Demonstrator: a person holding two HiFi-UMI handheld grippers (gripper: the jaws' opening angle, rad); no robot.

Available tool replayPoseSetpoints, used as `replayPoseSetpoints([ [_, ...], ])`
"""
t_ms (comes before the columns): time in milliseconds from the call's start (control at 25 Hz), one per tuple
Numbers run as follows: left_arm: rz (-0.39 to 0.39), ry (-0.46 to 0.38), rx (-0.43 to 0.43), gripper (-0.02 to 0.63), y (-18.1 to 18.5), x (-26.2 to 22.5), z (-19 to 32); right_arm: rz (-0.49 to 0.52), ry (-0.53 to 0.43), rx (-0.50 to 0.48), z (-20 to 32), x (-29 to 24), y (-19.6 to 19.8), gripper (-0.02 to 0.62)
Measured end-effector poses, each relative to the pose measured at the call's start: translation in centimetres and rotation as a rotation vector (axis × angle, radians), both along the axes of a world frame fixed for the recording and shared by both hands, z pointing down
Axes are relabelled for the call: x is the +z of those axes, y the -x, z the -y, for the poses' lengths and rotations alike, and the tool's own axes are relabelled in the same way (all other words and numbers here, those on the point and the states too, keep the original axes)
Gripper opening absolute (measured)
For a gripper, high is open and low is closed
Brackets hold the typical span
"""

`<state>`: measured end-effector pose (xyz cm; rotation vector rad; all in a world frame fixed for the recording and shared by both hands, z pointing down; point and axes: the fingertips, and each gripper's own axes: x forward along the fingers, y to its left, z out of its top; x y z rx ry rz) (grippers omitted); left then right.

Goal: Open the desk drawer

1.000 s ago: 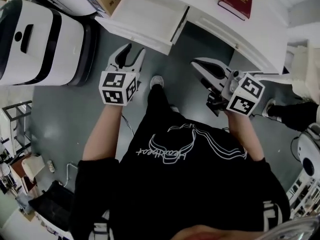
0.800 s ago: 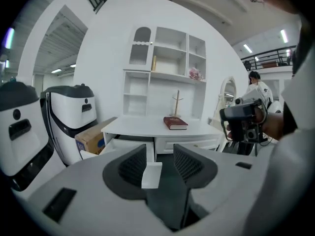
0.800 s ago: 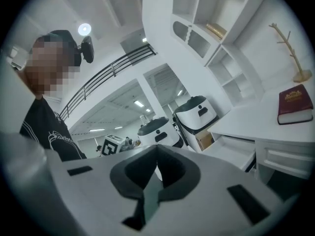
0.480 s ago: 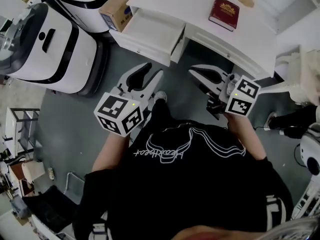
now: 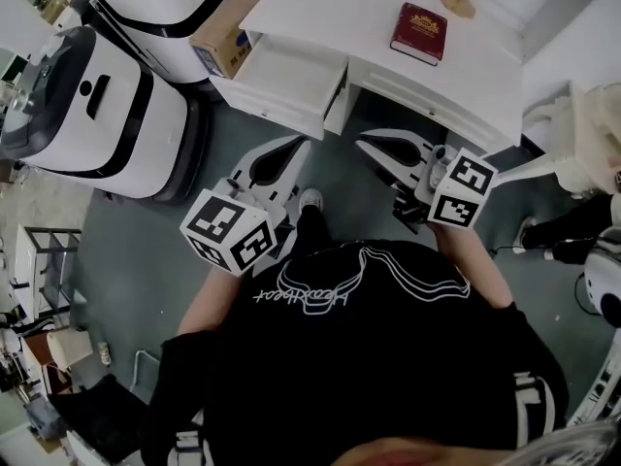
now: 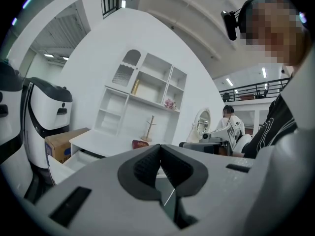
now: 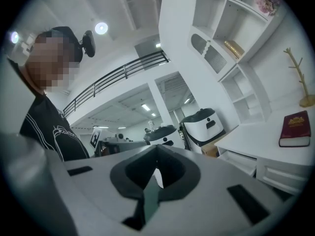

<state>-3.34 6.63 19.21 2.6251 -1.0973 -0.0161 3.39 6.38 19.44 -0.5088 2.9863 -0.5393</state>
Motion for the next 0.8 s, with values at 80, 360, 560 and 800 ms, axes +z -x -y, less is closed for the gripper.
replayPoseSetpoints([
  [80, 0.001, -0.003, 0.005, 0.005, -0.2, 0.0, 0.0, -0.002, -0.003, 0.005, 0.0, 0.0, -0.1, 0.005],
  [360, -0.014, -0.001, 0.006, 0.005, -1.0, 0.2, -0.1, -0.015, 0.001, 0.013, -0.3, 0.5, -0.6, 0.005],
  [560, -0.006, -0.005, 0.001, 0.005, -1.0, 0.5, -0.4, -0.010, -0.003, 0.032, -0.3, 0.6, -0.8, 0.005],
  [800, 0.033, -0.023, -0.009, 0.005, -1.2, 0.8, -0.5, -0.008, 0.010, 0.047, -0.3, 1.3, -1.1, 0.005],
])
